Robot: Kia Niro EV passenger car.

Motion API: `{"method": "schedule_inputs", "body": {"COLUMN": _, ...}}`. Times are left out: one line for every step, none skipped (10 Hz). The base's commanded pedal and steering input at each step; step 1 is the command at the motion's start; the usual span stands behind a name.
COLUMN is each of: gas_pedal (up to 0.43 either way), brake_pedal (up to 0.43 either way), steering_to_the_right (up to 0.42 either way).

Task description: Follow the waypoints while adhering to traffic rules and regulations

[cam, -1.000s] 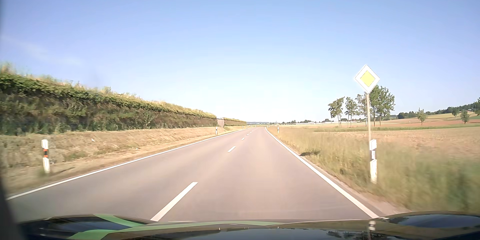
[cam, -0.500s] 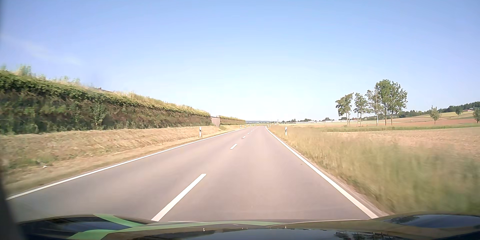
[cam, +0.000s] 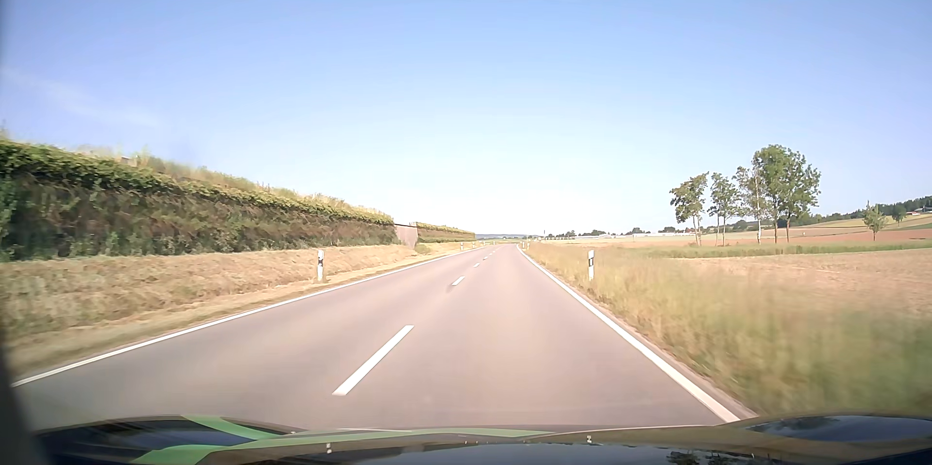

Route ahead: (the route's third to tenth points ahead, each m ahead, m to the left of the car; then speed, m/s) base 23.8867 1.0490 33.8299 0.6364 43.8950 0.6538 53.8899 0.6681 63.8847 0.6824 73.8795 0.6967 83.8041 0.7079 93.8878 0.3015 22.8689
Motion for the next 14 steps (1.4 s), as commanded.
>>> {"method": "schedule_inputs", "body": {"gas_pedal": 0.26, "brake_pedal": 0.0, "steering_to_the_right": -0.001}}
{"method": "schedule_inputs", "body": {"gas_pedal": 0.26, "brake_pedal": 0.0, "steering_to_the_right": 0.0}}
{"method": "schedule_inputs", "body": {"gas_pedal": 0.26, "brake_pedal": 0.0, "steering_to_the_right": 0.0}}
{"method": "schedule_inputs", "body": {"gas_pedal": 0.26, "brake_pedal": 0.0, "steering_to_the_right": 0.0}}
{"method": "schedule_inputs", "body": {"gas_pedal": 0.26, "brake_pedal": 0.0, "steering_to_the_right": 0.0}}
{"method": "schedule_inputs", "body": {"gas_pedal": 0.26, "brake_pedal": 0.0, "steering_to_the_right": 0.0}}
{"method": "schedule_inputs", "body": {"gas_pedal": 0.26, "brake_pedal": 0.0, "steering_to_the_right": 0.0}}
{"method": "schedule_inputs", "body": {"gas_pedal": 0.26, "brake_pedal": 0.0, "steering_to_the_right": 0.0}}
{"method": "schedule_inputs", "body": {"gas_pedal": 0.26, "brake_pedal": 0.0, "steering_to_the_right": 0.0}}
{"method": "schedule_inputs", "body": {"gas_pedal": 0.26, "brake_pedal": 0.0, "steering_to_the_right": 0.001}}
{"method": "schedule_inputs", "body": {"gas_pedal": 0.26, "brake_pedal": 0.0, "steering_to_the_right": 0.002}}
{"method": "schedule_inputs", "body": {"gas_pedal": 0.268, "brake_pedal": 0.0, "steering_to_the_right": 0.002}}
{"method": "schedule_inputs", "body": {"gas_pedal": 0.268, "brake_pedal": 0.0, "steering_to_the_right": 0.001}}
{"method": "schedule_inputs", "body": {"gas_pedal": 0.268, "brake_pedal": 0.0, "steering_to_the_right": 0.001}}
